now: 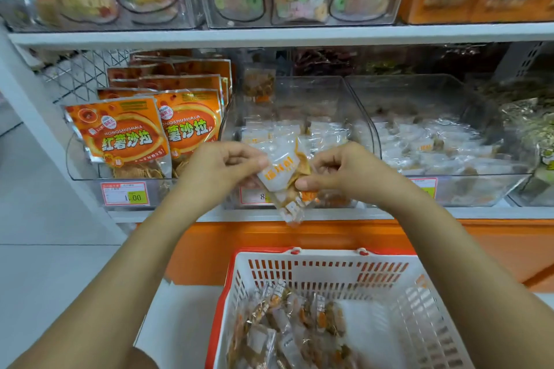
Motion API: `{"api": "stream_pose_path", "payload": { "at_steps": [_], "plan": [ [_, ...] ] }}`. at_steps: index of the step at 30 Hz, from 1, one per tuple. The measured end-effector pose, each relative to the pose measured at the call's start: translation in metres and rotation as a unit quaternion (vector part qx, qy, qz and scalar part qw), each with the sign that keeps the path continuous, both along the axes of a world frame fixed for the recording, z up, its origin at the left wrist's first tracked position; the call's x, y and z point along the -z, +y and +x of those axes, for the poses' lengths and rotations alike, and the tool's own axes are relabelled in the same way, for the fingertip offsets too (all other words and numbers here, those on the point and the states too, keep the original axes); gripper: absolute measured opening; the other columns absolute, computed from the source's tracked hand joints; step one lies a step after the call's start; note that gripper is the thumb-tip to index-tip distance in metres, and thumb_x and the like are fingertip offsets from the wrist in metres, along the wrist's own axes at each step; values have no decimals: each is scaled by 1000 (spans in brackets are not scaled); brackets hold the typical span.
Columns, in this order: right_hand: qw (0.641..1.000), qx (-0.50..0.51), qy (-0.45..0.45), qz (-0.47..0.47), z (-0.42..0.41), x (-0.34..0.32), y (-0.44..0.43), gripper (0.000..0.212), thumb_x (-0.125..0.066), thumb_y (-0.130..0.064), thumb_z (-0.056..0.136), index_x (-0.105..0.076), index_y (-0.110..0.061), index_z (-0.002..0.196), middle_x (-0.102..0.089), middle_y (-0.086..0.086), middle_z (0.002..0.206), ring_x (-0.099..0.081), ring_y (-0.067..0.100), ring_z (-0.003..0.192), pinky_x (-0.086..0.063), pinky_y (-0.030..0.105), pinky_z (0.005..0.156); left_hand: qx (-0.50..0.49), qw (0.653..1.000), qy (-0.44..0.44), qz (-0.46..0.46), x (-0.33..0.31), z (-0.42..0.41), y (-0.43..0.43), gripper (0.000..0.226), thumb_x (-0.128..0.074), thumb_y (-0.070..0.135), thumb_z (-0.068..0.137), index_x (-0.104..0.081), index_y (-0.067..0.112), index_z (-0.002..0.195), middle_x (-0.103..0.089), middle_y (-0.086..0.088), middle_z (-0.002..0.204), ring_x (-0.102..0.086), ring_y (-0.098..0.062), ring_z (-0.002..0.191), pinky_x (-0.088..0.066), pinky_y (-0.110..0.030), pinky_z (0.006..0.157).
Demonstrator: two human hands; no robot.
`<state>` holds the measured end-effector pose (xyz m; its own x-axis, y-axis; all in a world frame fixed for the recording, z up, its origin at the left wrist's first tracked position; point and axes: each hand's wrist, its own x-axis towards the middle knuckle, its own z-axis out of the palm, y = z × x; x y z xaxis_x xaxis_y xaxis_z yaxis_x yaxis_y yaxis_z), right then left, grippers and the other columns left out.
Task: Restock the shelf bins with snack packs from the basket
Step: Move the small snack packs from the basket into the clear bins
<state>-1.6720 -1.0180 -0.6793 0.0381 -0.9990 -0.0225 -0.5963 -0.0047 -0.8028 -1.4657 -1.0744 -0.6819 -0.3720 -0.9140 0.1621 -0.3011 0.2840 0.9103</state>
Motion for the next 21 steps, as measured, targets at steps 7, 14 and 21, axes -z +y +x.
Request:
{"api": "stream_pose_path", "payload": {
  "at_steps": [7, 14, 21],
  "plan": [
    [973, 174, -128, -83, -1, -8, -79, 39, -76, -36, 78, -66, 2, 82, -46, -8, 47, -37, -2, 39, -31, 12, 43, -223, 971, -33, -76, 16, 24, -38, 24, -71, 27, 84, -71, 13, 103, -68, 4, 79, -65, -14, 78, -52, -30, 76],
    [964, 248, -93, 33, 26, 5, -212, 50, -47, -48, 96, -53, -9, 128, -59, 9, 123, -57, 25, 113, -45, 31, 94, -193, 965, -123, -129, 31, 28, -48, 32, -71, 18, 85, -69, 10, 116, -68, 2, 88, -65, -16, 86, -45, -25, 75],
    [967, 253, 20, -28, 42, 25, -265, 43, -47, -47, 94, -58, -14, 121, -62, 6, 123, -62, 22, 106, -48, 26, 82, -154, 968, -115, -160, 33, 36, -49, 36, -70, 16, 85, -66, 12, 120, -69, 5, 91, -64, -12, 79, -46, -16, 71]
  ]
}}
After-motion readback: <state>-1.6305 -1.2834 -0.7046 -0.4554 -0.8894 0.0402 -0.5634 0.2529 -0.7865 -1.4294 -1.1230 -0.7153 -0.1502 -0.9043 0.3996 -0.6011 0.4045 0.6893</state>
